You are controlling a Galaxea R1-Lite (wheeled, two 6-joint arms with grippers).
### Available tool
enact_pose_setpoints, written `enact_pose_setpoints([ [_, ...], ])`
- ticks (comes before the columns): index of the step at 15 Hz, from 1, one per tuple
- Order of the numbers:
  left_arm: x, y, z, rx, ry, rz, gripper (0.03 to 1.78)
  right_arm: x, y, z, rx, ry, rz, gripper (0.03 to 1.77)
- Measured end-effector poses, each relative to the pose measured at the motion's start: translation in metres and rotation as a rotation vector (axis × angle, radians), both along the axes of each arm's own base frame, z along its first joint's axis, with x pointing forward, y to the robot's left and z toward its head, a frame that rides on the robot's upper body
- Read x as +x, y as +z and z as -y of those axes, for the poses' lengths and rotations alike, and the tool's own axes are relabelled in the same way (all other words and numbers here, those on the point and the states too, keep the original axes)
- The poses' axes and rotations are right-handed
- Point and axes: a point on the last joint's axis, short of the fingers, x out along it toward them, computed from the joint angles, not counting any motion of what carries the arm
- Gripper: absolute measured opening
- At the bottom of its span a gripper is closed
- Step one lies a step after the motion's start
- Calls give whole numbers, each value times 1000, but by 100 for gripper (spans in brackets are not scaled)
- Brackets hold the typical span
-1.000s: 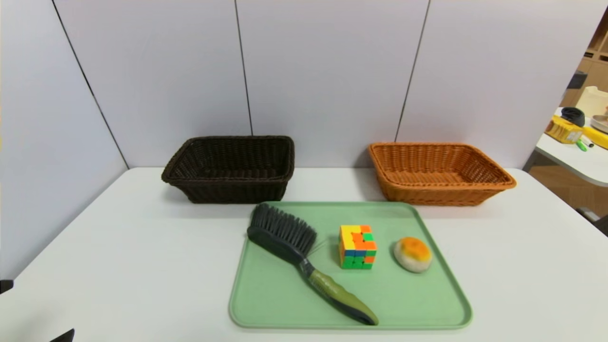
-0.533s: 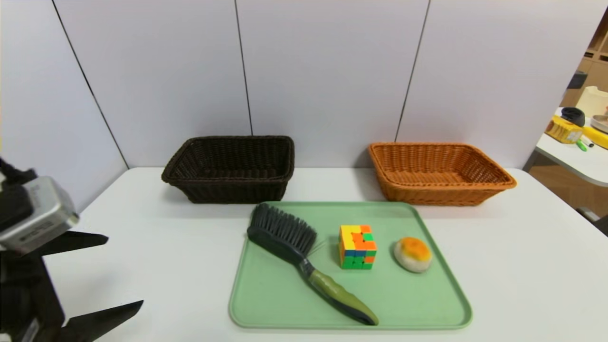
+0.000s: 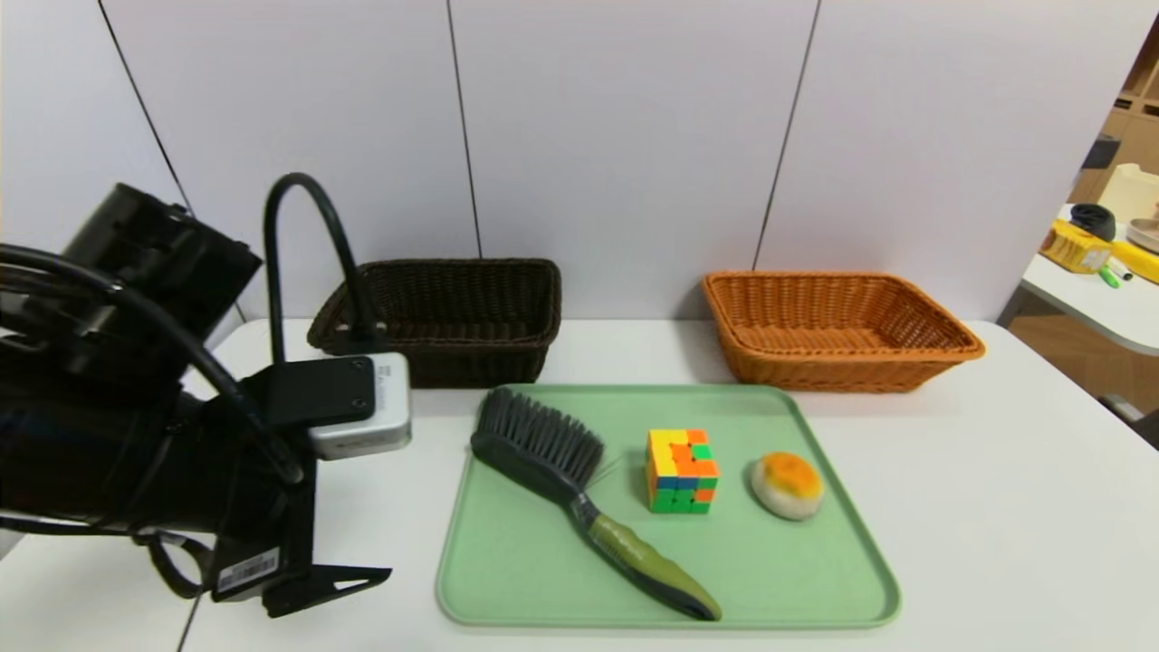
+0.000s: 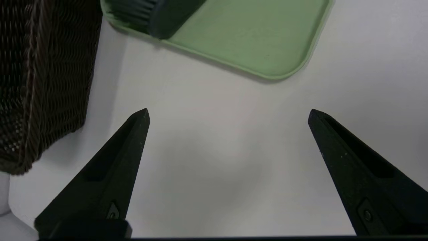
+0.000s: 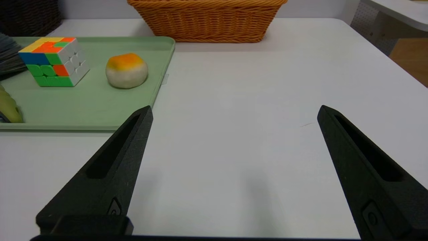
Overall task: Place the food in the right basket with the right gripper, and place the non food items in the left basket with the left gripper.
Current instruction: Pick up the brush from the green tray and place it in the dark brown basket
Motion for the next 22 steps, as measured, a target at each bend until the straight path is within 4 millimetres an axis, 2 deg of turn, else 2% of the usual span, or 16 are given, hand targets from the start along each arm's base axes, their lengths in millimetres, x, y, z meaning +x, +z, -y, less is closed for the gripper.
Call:
enact_pose_setpoints([
  [6, 39, -2, 57, 103, -251, 65, 169, 0, 0, 0, 0, 0, 0, 170],
  [11, 55, -7, 104, 91, -400, 61, 169, 0, 0, 0, 0, 0, 0, 170],
  [16, 53, -16, 119, 109, -546, -76, 169, 0, 0, 0, 0, 0, 0, 170],
  [22, 70, -26, 135, 136, -613, -52, 169, 0, 0, 0, 0, 0, 0, 170],
])
